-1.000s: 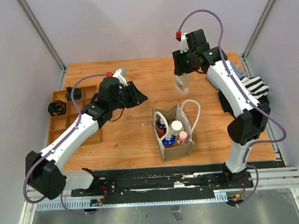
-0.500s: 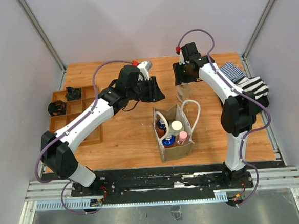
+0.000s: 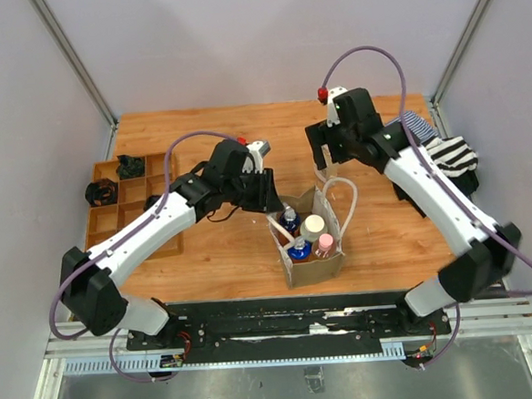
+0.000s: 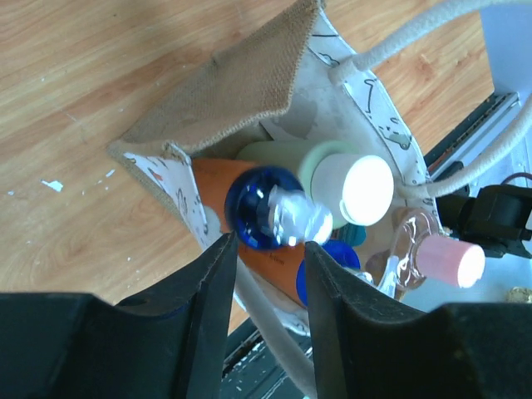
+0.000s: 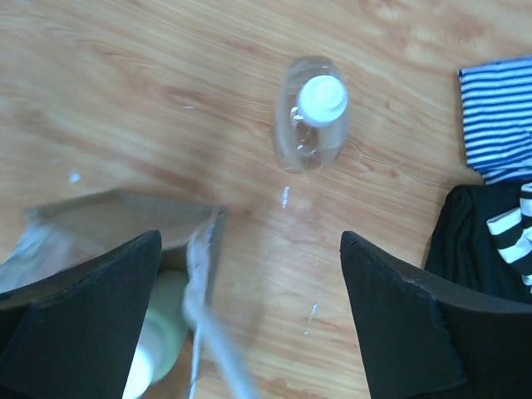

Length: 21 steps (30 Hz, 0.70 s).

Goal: Take the personal care products out of the canvas bag

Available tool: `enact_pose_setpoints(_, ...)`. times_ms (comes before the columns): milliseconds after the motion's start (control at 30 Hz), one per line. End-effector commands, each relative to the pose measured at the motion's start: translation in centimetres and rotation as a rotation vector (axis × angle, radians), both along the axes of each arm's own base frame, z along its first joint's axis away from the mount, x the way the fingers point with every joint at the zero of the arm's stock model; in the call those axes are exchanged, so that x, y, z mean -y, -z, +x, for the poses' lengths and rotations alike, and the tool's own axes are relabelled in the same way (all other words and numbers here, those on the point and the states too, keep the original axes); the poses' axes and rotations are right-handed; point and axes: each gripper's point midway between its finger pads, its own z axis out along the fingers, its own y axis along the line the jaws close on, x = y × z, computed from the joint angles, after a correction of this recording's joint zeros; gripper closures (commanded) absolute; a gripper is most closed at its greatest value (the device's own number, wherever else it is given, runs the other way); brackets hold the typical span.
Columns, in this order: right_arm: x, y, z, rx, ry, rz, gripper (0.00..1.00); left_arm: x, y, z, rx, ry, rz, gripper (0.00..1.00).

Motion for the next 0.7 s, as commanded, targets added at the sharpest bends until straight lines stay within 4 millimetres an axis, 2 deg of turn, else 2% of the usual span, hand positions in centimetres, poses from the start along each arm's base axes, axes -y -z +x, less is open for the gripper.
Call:
enact_pose_setpoints(0, -1.4, -2.9, -4.3, 0.065, -0.114, 0.055, 0.12, -1.0, -0.3, -1.4, 0.011, 0.025, 0.021, 0.58)
enact_pose_setpoints(67, -2.7, -3.1, -6.2, 0.046, -0.182, 0.098, 0.15, -0.8, 0.1, -1.6, 0.004, 0.034, 0.027, 0.58)
enact_pose_setpoints(200, -4.2, -1.6, -8.8, -0.023, -0.245, 0.115, 0.2, 0.0, 0.5, -1.6, 0.006, 0.045, 0.019, 0.59)
enact_pose_setpoints(367, -5.7, 2.1, -10.3, -0.133, -0.263, 0.116, 0.23, 1.5, 0.7, -1.4, 0.02, 0.062, 0.012, 0.59)
enact_pose_setpoints(567, -6.6, 4.4, -11.4, -0.19, -0.278, 0.103, 0.23, 2.4, -0.5, -1.0, 0.063, 0.073, 0.01, 0.58)
enact_pose_setpoints(667, -6.7, 5.4, -11.8, -0.216, -0.275, 0.097, 0.23, 2.8, -0.5, -0.9, 0.083, 0.078, 0.069, 0.58)
